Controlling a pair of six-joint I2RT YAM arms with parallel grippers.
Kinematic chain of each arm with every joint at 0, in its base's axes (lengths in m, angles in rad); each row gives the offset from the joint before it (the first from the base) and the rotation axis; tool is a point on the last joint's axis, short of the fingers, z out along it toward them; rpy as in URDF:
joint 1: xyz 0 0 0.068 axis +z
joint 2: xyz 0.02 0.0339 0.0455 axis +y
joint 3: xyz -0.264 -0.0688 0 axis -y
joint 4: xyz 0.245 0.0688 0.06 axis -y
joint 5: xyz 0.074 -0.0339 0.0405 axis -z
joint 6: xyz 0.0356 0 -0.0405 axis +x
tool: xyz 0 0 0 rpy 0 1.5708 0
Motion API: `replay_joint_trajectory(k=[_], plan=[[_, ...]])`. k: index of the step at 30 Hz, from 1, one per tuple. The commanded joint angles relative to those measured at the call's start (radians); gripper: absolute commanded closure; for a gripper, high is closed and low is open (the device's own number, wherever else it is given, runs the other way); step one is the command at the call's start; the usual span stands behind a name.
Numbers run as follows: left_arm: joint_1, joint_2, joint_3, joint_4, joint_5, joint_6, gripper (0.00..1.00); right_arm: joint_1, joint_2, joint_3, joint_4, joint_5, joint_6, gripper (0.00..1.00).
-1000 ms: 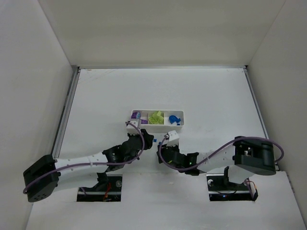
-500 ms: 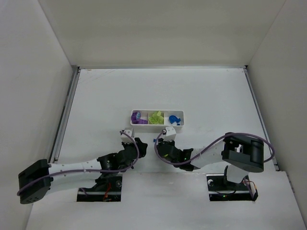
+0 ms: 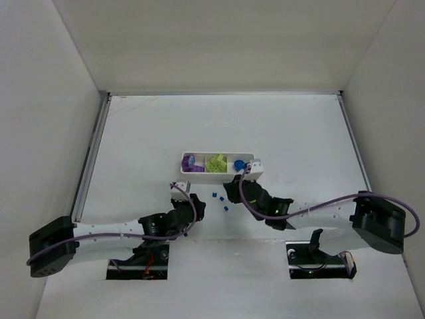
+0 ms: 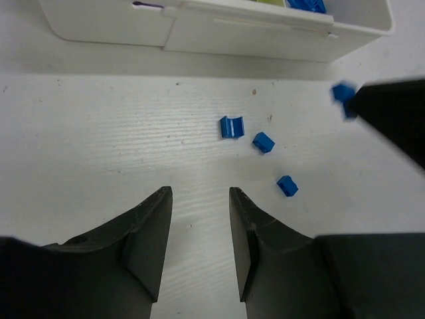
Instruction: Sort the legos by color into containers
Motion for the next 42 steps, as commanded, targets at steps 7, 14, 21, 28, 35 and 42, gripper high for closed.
replay_joint_trajectory(k=[7,14,21,28,35,42], plan=[[-0.02,0.15,0.101,0.056,-0.037,-0.02,0.63,-0.318,-0.033,0.063,-0.013,-0.157,-0.128,0.75],[-0.011,0.268,0.16,0.071,-0.037,0.001,0.62,-0.422,0.048,0.143,-0.029,-0.191,-0.171,0.57],[0.0,0.369,0.204,0.07,-0.051,0.011,0.62,-0.416,-0.047,0.089,-0.026,-0.183,-0.162,0.5],[-0.002,0.464,0.255,0.064,-0.083,0.02,0.64,-0.277,-0.223,-0.096,-0.021,-0.102,-0.123,0.52],[0.015,0.567,0.313,0.068,-0.081,0.04,0.64,-0.176,-0.319,-0.205,-0.044,-0.06,-0.04,0.52],[0.032,0.652,0.359,0.076,-0.083,0.05,0.66,-0.079,-0.302,-0.216,-0.061,-0.005,-0.016,0.53]])
